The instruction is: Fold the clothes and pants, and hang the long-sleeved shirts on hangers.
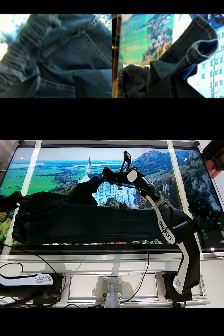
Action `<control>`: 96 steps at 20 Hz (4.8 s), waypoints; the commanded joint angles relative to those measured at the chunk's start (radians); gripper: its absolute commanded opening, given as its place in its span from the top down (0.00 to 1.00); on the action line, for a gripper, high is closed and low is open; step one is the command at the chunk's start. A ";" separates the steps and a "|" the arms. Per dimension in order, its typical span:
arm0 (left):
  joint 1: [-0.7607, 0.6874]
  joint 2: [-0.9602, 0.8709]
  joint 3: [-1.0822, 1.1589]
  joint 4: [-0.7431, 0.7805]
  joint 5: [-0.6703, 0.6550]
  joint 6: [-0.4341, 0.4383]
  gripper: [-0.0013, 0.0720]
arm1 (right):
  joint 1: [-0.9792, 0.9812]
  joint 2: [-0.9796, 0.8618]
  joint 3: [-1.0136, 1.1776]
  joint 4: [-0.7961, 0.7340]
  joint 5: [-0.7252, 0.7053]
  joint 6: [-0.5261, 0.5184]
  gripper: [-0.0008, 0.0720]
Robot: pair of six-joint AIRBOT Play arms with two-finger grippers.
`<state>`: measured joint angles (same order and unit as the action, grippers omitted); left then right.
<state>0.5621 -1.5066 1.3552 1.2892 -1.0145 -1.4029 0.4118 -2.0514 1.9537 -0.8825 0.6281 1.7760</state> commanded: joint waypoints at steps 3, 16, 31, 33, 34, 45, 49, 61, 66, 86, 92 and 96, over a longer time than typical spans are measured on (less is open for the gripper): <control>0.062 -0.073 0.078 0.089 0.043 0.072 0.32 | 0.000 0.003 0.000 -0.013 0.044 -0.010 0.95; 0.290 -0.220 0.078 -0.170 -0.248 0.251 0.16 | 0.000 0.003 0.000 -0.013 0.042 -0.017 0.95; 0.357 -0.348 0.078 -0.228 -0.442 0.364 0.16 | 0.000 0.003 0.000 -0.013 0.042 -0.060 0.95; 0.353 -0.377 0.078 -0.229 -0.441 0.374 0.16 | 0.000 0.003 0.000 -0.013 0.042 -0.071 0.95; 0.349 -0.386 0.078 -0.228 -0.441 0.400 0.20 | 0.000 0.003 0.000 -0.013 0.042 -0.071 0.95; 0.347 -0.274 0.090 -0.356 -0.289 0.469 0.93 | -0.022 0.126 0.000 -0.255 0.193 -0.184 0.95; 0.348 -0.151 0.090 -0.356 -0.155 0.469 0.93 | -0.098 0.237 0.000 -0.427 0.300 -0.176 0.95; 0.346 -0.085 0.089 -0.356 -0.159 0.468 0.93 | -0.461 0.414 0.000 -0.528 0.333 -0.165 0.95; 0.345 -0.085 0.089 -0.356 -0.175 0.468 0.93 | -0.518 0.412 0.000 -0.530 0.274 -0.154 0.95; 0.315 -0.086 0.088 -0.438 -0.187 0.461 0.93 | -0.494 0.252 -0.386 -0.491 0.428 -0.254 0.95; 0.306 -0.086 0.088 -0.438 -0.186 0.461 0.93 | -0.494 0.261 -0.509 -0.495 0.646 -0.251 0.95; 0.306 -0.086 0.088 -0.438 -0.186 0.461 0.93 | -0.495 0.270 -0.491 -0.513 0.704 -0.251 0.52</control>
<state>0.8684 -1.5925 1.4437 0.8516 -1.2003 -0.9424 -0.0830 -1.7863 1.4643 -1.3846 1.2640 1.5249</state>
